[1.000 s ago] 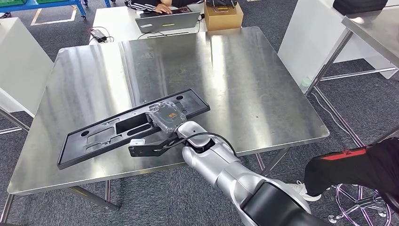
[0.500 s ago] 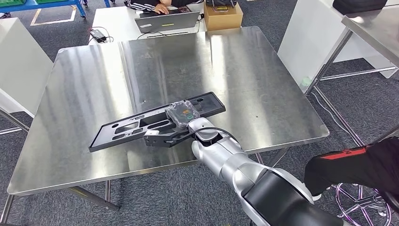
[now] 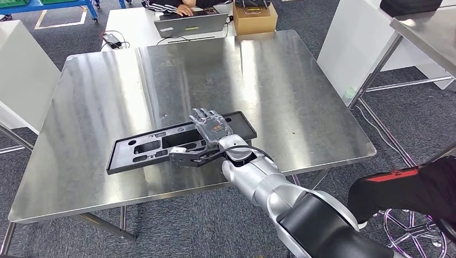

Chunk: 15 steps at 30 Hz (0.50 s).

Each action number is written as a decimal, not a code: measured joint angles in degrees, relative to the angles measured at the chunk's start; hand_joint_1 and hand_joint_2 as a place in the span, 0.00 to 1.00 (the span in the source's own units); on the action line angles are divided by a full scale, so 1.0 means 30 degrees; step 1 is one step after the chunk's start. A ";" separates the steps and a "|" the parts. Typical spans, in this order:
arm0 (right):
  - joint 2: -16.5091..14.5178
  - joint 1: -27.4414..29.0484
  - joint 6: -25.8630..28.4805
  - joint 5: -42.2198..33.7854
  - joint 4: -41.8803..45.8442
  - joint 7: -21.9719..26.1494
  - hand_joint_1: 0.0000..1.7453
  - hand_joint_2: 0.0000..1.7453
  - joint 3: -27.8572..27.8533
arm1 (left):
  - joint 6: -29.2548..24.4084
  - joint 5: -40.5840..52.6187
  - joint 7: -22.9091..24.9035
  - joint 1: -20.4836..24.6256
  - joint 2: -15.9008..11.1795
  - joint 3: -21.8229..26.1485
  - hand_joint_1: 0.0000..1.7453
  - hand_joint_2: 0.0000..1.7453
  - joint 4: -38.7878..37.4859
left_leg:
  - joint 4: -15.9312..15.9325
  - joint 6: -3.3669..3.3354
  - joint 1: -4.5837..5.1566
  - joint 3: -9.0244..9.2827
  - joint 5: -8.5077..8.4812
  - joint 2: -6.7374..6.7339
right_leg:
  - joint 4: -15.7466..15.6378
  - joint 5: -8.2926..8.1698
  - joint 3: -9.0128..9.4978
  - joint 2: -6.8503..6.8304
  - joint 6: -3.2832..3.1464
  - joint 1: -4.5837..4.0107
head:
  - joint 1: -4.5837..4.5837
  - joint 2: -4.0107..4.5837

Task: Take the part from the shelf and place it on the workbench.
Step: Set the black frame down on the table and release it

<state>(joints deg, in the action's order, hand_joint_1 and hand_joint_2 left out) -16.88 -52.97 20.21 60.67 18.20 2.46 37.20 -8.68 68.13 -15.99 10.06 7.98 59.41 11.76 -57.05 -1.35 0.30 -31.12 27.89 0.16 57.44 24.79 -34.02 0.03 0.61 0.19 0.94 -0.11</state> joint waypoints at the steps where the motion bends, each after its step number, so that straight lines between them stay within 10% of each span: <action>1: -0.0002 -0.0005 0.0005 -0.0004 -0.0013 -0.0033 0.00 0.00 -0.0016 | 0.0035 -0.0033 0.0042 -0.0001 0.0000 0.0005 0.00 0.00 0.0000 | 0.0000 0.0000 0.0000 0.0000 0.0000 0.0000 | 0.0000 0.0000 0.0001 0.0000 0.0000 0.0000 | 0.0000 0.0000; 15: -0.0080 -0.0017 0.0188 -0.0590 -0.0045 0.0241 0.00 0.00 -0.0685 | 0.0083 -0.0013 0.0213 -0.0008 -0.0036 0.0107 0.00 0.00 0.0000 | 0.0000 0.0000 -0.0001 0.0002 0.0000 0.0000 | 0.0001 0.0000 0.0003 0.0000 0.0000 0.0000 | 0.0000 0.0000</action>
<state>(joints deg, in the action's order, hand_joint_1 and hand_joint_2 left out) -17.12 -53.02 20.77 58.90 18.06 3.18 35.15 -8.43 68.09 -15.35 10.04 7.87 59.73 11.76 -57.05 -1.35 0.30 -31.12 27.89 0.16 57.44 24.79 -34.01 0.03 0.61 0.19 0.94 -0.11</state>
